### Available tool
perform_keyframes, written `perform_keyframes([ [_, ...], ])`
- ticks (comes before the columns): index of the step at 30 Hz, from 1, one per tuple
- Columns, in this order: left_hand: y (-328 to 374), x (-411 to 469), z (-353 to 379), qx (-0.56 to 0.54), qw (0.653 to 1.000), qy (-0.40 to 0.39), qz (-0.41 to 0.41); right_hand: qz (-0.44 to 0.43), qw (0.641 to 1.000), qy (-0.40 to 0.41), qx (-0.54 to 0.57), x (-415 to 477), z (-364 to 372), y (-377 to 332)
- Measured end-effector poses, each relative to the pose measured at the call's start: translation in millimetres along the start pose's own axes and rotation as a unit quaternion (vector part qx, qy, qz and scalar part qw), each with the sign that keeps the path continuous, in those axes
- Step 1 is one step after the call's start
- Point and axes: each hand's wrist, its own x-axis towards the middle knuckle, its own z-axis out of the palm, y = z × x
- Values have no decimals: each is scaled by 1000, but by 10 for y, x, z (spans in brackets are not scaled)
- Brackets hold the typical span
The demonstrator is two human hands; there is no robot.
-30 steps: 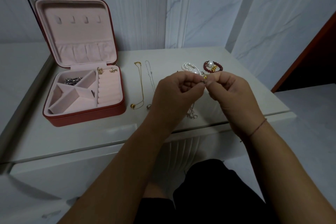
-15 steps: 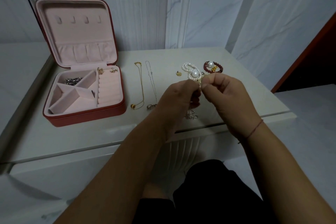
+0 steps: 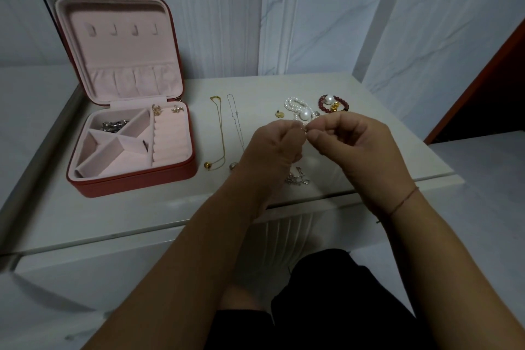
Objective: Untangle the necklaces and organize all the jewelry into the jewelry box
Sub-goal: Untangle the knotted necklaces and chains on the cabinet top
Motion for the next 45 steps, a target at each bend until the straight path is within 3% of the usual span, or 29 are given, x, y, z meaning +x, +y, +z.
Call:
perform_keyframes([
  [9, -33, 37, 12, 170, 979, 17, 112, 52, 996, -41, 58, 26, -36, 102],
  [18, -25, 15, -25, 140, 973, 90, 160, 26, 997, -57, 41, 15, -38, 116],
  [24, -2, 5, -1, 107, 978, 92, 155, 8, 997, 29, 76, 15, 2, 50],
  [32, -9, 7, 9, 102, 976, 99, 164, -70, 991, 92, -70, 14, 23, 41],
  [36, -7, 7, 8, 91, 975, 107, 171, -91, 989, 75, -94, 15, 35, 23],
  [45, -4, 16, 16, 111, 965, 104, 212, 10, 997, 43, 56, 13, 44, -4],
])
